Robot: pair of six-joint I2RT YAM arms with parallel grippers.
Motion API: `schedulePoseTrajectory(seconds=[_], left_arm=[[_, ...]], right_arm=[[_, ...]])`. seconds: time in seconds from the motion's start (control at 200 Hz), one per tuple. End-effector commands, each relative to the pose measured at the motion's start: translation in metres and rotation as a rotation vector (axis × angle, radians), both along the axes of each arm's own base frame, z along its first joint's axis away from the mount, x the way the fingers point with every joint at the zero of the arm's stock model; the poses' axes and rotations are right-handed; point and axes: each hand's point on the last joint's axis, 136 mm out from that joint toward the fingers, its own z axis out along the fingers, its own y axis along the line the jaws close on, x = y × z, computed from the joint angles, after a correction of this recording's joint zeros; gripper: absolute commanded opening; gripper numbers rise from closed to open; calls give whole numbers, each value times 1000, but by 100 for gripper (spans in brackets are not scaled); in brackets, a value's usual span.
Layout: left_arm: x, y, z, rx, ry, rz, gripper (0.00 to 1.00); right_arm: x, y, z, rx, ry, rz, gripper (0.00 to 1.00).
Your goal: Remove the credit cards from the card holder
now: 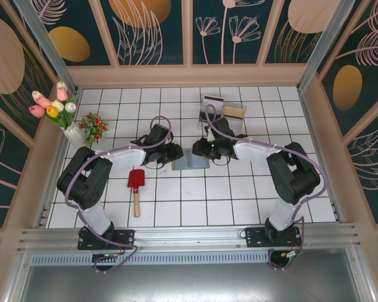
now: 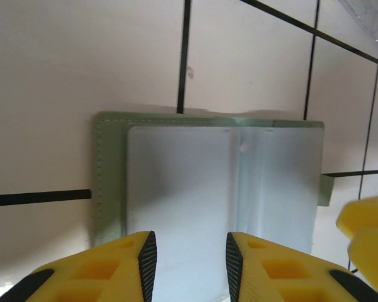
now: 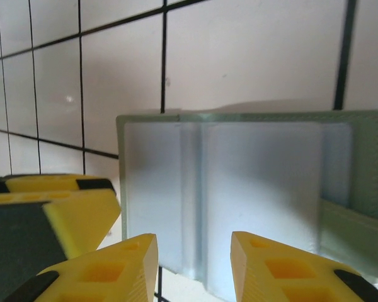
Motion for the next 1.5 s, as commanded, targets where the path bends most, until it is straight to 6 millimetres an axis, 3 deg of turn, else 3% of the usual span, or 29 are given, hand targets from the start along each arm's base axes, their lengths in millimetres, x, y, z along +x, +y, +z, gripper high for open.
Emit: schedulePoseTrajectory(seconds=[0.0, 0.395, 0.751, 0.946, 1.161, 1.491], left_arm=[[-5, 8, -6, 44, 14, 20, 36], [-5, 6, -14, 55, 35, 0, 41], [-7, -2, -17, 30, 50, -38, 33], [-7, -5, -9, 17, 35, -50, 27], [-8, -13, -4, -30, 33, -82, 28], [-6, -35, 20, -167, -6, -134, 30]], right_arm=[[2, 15, 13, 22, -37, 51, 37], [-4, 22, -13, -7, 35, 61, 36], [-5, 18, -28, -46, 74, 48, 35], [-8, 16, -40, -69, 102, 47, 35], [-9, 14, -48, -81, 122, 42, 35], [-7, 13, -38, -53, 102, 22, 34]])
